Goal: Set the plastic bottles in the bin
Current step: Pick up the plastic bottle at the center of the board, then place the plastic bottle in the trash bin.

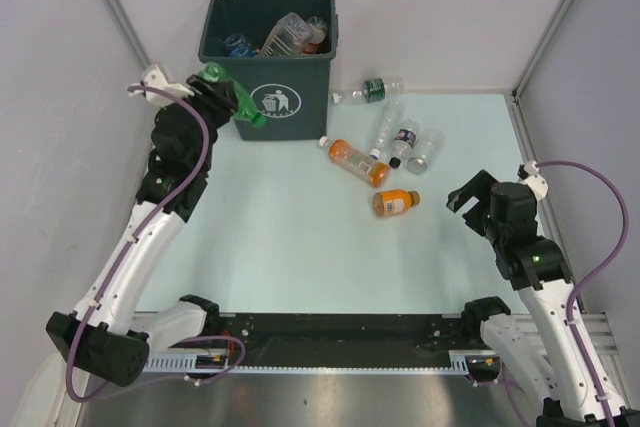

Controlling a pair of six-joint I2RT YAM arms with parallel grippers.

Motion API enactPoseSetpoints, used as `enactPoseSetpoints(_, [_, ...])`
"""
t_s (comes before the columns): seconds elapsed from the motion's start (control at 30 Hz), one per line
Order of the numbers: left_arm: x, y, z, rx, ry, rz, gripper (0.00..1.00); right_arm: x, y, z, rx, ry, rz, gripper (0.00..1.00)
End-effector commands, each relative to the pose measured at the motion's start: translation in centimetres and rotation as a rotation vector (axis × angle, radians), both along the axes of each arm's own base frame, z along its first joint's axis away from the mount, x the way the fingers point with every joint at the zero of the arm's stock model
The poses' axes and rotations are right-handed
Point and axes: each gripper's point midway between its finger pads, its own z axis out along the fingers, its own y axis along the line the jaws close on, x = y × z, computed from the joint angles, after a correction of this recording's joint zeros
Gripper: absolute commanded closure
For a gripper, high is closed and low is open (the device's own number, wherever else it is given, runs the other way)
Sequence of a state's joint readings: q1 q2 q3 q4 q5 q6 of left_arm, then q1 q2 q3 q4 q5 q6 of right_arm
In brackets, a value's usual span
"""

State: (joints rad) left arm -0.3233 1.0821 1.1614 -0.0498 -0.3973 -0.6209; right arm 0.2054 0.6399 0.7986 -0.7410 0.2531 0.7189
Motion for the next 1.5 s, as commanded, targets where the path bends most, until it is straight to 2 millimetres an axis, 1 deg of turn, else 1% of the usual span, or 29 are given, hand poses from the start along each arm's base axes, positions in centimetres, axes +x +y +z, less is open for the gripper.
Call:
enactPoseSetpoints(0.0, [1.0,1.4,6.9,0.079,-0.163,0.085,1.00,-0.5,0.0,0.3,0.018,-0.010,-0.004,0.04])
enactPoseSetpoints(0.07, [2.7,1.6,7.3,0.107,-0.170,0.111,1.00,-0.6,-0.1,0.3,0.014,-0.009,-0.007,0.04])
enactPoseSetpoints(0.13, [3.6,1.7,9.9,0.113,-0.233,0.121,0.99,-0.8,-0.4,0.2,0.006,-0.007,-0.017,0.04])
enactPoseSetpoints(0.17, [5.5,1.6,9.0,0.127,-0.213,0.129,0.99,-0.8,-0.4,0.2,0.005,-0.005,-0.021,0.04])
enactPoseSetpoints(0.2, [5.9,1.7,10.6,0.123,-0.247,0.134,0.99,-0.7,-0.5,0.1,0.003,-0.004,-0.023,0.04])
enactPoseSetpoints(0.23, [6.9,1.6,10.9,0.137,-0.257,0.136,0.99,-0.7,-0.5,0.1,0.000,-0.003,-0.024,0.04])
enactPoseSetpoints(0.27, [8.8,1.5,9.8,0.153,-0.231,0.143,0.99,-0.7,-0.6,0.0,0.000,0.000,-0.028,0.04])
enactPoseSetpoints(0.3, [9.5,1.6,11.1,0.150,-0.257,0.152,0.99,-0.6,-0.5,0.1,0.005,-0.002,-0.032,0.04])
enactPoseSetpoints(0.43, [13.3,1.9,11.2,0.184,-0.261,0.189,0.96,-0.3,-0.4,0.0,0.013,0.000,-0.033,0.04])
enactPoseSetpoints(0.47, [13.8,2.3,12.1,0.182,-0.279,0.199,0.96,-0.3,-0.4,-0.1,0.011,0.002,-0.034,0.04])
enactPoseSetpoints(0.5, [15.4,2.1,10.8,0.193,-0.254,0.200,0.96,-0.2,-0.3,0.0,0.013,0.002,-0.032,0.04])
enactPoseSetpoints(0.53, [16.2,2.5,10.5,0.196,-0.247,0.208,0.94,-0.1,-0.3,-0.2,0.010,0.008,-0.033,0.04])
enactPoseSetpoints(0.57, [16.4,2.6,11.3,0.191,-0.263,0.212,0.94,-0.1,-0.3,-0.3,0.011,0.013,-0.029,0.04])
enactPoseSetpoints(0.6, [17.6,2.6,10.3,0.197,-0.245,0.217,0.94,0.0,-0.2,-0.4,0.010,0.018,-0.029,0.04])
enactPoseSetpoints(0.7, [18.3,3.2,10.4,0.195,-0.250,0.247,0.92,0.2,-0.1,-0.6,0.015,0.027,-0.026,0.04])
enactPoseSetpoints(0.77, [18.9,3.4,10.1,0.196,-0.242,0.257,0.69,0.3,-0.1,-0.8,0.016,0.037,-0.028,0.04])
enactPoseSetpoints(0.8, [19.0,3.4,9.9,0.195,-0.231,0.255,0.51,0.4,0.0,-0.8,0.015,0.036,-0.027,0.05])
enactPoseSetpoints(0.83, [19.2,3.6,9.6,0.197,-0.225,0.257,0.22,0.4,0.0,-0.8,0.014,0.037,-0.027,0.05])
enactPoseSetpoints(0.9, [18.9,3.5,9.7,0.199,-0.221,0.253,0.01,0.5,0.0,-0.9,0.014,0.039,-0.025,0.04])
enactPoseSetpoints(1.13, [16.5,3.0,11.5,0.202,-0.260,0.199,0.00,0.3,-0.4,-1.5,-0.006,0.069,-0.039,0.00])
enactPoseSetpoints(1.17, [16.3,2.9,10.9,0.205,-0.248,0.188,0.00,0.2,-0.4,-1.6,-0.011,0.076,-0.039,0.00])
enactPoseSetpoints(1.23, [14.5,2.8,11.9,0.179,-0.271,0.166,0.00,0.3,-0.5,-1.9,-0.016,0.089,-0.043,0.00])
enactPoseSetpoints(1.27, [14.4,2.5,10.4,0.180,-0.247,0.148,0.00,0.3,-0.4,-2.0,-0.016,0.093,-0.042,0.00])
enactPoseSetpoints(1.3, [12.6,2.8,11.6,0.147,-0.275,0.146,0.00,0.3,-0.5,-2.1,-0.014,0.097,-0.045,0.00])
enactPoseSetpoints(1.33, [12.0,2.8,11.4,0.135,-0.271,0.140,0.00,0.4,-0.3,-2.3,-0.013,0.103,-0.040,0.00])
enactPoseSetpoints(1.37, [11.7,2.7,9.5,0.136,-0.235,0.127,0.00,0.5,-0.2,-2.2,-0.008,0.099,-0.037,0.00])
enactPoseSetpoints(1.4, [9.7,3.0,10.7,0.101,-0.259,0.121,0.00,0.6,-0.1,-2.2,-0.003,0.098,-0.033,0.00])
enactPoseSetpoints(1.43, [9.1,2.9,10.1,0.091,-0.246,0.110,0.00,0.6,0.1,-2.1,0.004,0.098,-0.025,0.00])
enactPoseSetpoints(1.47, [8.5,2.7,8.2,0.091,-0.207,0.087,0.00,0.7,0.2,-2.1,0.008,0.095,-0.023,0.00])
